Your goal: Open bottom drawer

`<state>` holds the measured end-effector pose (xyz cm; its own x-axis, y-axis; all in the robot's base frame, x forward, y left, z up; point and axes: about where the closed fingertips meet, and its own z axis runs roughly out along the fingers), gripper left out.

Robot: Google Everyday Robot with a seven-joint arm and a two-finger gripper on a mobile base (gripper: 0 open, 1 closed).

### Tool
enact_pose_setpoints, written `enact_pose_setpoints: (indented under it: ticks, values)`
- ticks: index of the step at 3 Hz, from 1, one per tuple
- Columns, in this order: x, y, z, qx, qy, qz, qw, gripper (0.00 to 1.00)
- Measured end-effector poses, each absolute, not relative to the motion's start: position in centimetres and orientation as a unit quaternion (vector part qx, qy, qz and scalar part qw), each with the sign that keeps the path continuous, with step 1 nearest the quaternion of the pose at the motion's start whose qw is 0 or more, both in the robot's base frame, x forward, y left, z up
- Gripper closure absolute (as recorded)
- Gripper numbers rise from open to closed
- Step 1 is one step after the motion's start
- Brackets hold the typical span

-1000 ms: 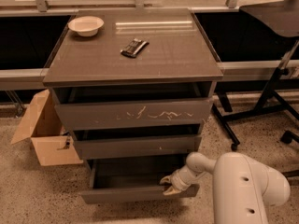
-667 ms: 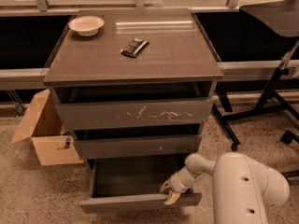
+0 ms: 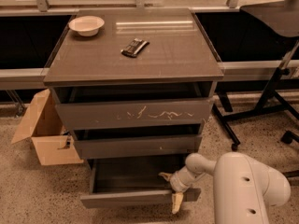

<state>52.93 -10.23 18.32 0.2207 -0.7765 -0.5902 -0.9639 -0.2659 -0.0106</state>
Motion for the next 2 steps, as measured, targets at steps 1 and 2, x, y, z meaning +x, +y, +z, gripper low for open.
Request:
enact_pose_setpoints:
  ticks: [1, 2]
  values:
    - [52.5, -11.2, 19.9, -0.758, 0.564, 0.25, 0.214, 0.0]
    - [51.7, -13.6, 24.8, -0.762, 0.544, 0.231, 0.266, 0.0]
